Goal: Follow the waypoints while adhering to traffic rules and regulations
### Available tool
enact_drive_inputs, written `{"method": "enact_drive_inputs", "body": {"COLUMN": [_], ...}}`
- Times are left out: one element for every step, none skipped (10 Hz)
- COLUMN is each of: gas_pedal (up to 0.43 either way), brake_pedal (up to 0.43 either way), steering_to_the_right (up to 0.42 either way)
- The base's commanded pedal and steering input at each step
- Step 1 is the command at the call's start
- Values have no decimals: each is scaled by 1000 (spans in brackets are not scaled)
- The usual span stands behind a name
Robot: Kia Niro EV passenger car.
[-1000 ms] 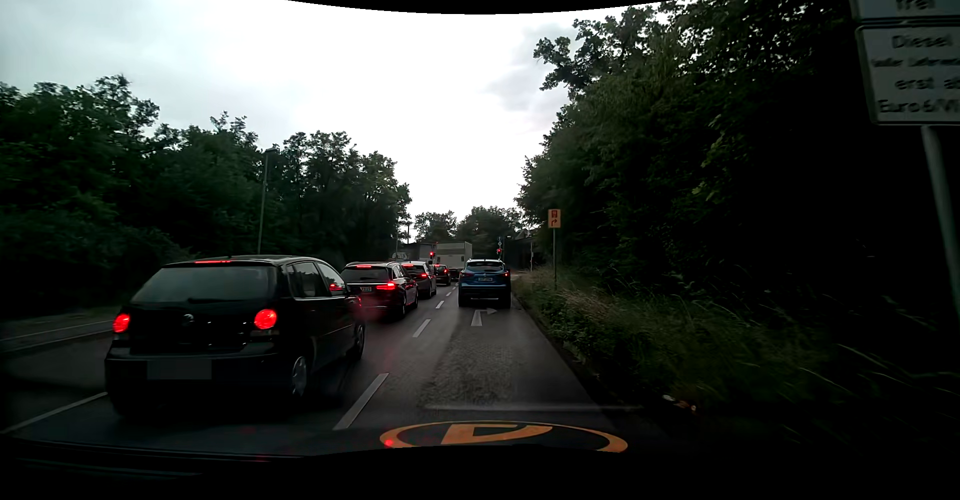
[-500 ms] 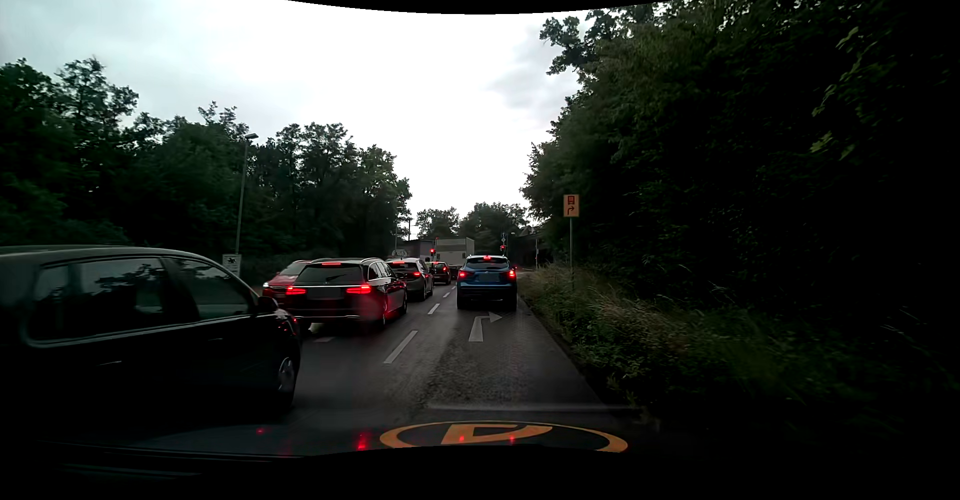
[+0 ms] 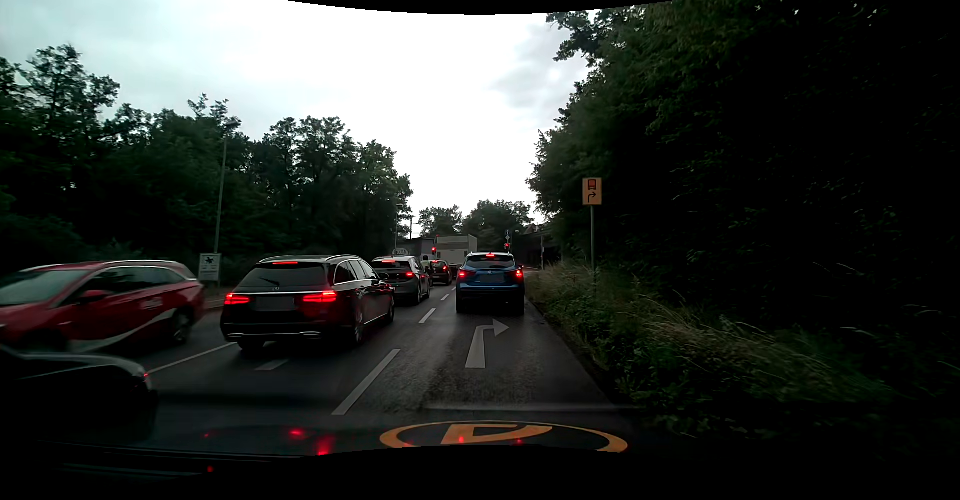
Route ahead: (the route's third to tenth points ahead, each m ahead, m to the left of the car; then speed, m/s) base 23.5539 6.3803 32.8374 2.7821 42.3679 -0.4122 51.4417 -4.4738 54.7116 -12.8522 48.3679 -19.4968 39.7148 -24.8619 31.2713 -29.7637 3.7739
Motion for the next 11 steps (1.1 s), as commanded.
{"method": "enact_drive_inputs", "body": {"gas_pedal": [0, 0, 0, 0, 0, 0, 0, 0, 0, 0, 0], "brake_pedal": [0, 0, 0, 0, 0, 0, 0, 0, 0, 0, 0], "steering_to_the_right": [-18, -15, -10, -4, -4, -4, -4, -4, -4, -4, -4]}}
